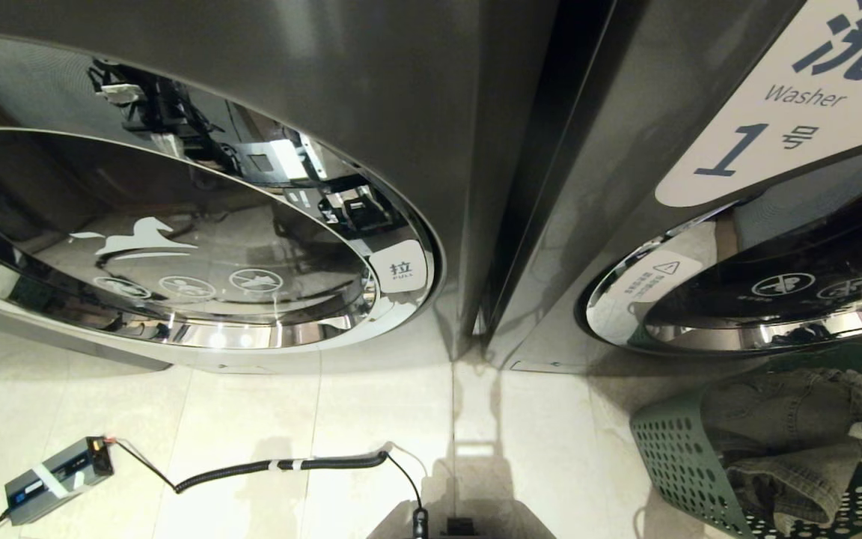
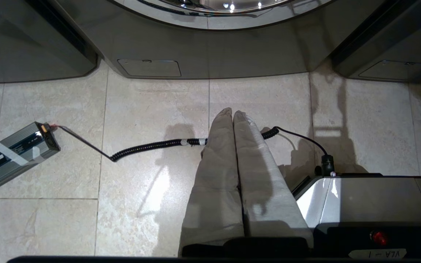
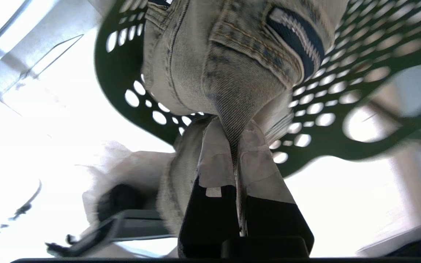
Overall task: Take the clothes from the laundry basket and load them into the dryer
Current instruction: Take the clothes out of the basket
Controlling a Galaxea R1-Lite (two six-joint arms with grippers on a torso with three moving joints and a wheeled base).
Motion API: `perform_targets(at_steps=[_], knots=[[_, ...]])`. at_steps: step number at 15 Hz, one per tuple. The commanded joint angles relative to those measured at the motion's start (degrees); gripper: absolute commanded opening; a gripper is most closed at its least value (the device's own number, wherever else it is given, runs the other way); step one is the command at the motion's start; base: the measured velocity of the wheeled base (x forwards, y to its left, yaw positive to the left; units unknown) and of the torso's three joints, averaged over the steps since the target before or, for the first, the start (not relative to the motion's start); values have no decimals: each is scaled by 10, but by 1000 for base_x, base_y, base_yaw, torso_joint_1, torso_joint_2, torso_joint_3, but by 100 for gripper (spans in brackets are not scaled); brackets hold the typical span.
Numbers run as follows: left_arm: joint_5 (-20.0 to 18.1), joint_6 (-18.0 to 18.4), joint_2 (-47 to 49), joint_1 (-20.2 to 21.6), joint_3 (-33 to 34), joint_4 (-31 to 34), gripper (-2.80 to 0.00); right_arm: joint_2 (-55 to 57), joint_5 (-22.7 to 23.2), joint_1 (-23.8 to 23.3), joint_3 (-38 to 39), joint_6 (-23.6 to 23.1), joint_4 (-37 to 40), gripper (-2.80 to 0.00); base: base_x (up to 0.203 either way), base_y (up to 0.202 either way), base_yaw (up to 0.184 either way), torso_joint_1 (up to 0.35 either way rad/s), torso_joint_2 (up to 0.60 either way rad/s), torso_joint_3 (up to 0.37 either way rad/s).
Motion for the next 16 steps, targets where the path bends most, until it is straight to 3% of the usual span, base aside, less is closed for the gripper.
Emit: perform_targets(at_steps=[1, 4, 9, 14, 16], knots=[[0, 0, 0, 0, 0, 0, -280, -109, -7, 0, 33, -13, -1, -280, 0, 0, 0, 0, 0, 0], [0, 0, 0, 0, 0, 0, -280, -256, -33, -1, 77, -52, 27, -280, 0, 0, 0, 0, 0, 0], [0, 0, 0, 0, 0, 0, -280, -515, -60, 18, 95, -118, 159, -280, 0, 0, 0, 0, 0, 0], [0, 0, 0, 0, 0, 0, -280, -646, -117, 190, 97, -154, 177, -280, 0, 0, 0, 0, 0, 0], [0, 0, 0, 0, 0, 0, -280, -690, -173, 278, 110, -173, 176, -280, 0, 0, 0, 0, 0, 0]])
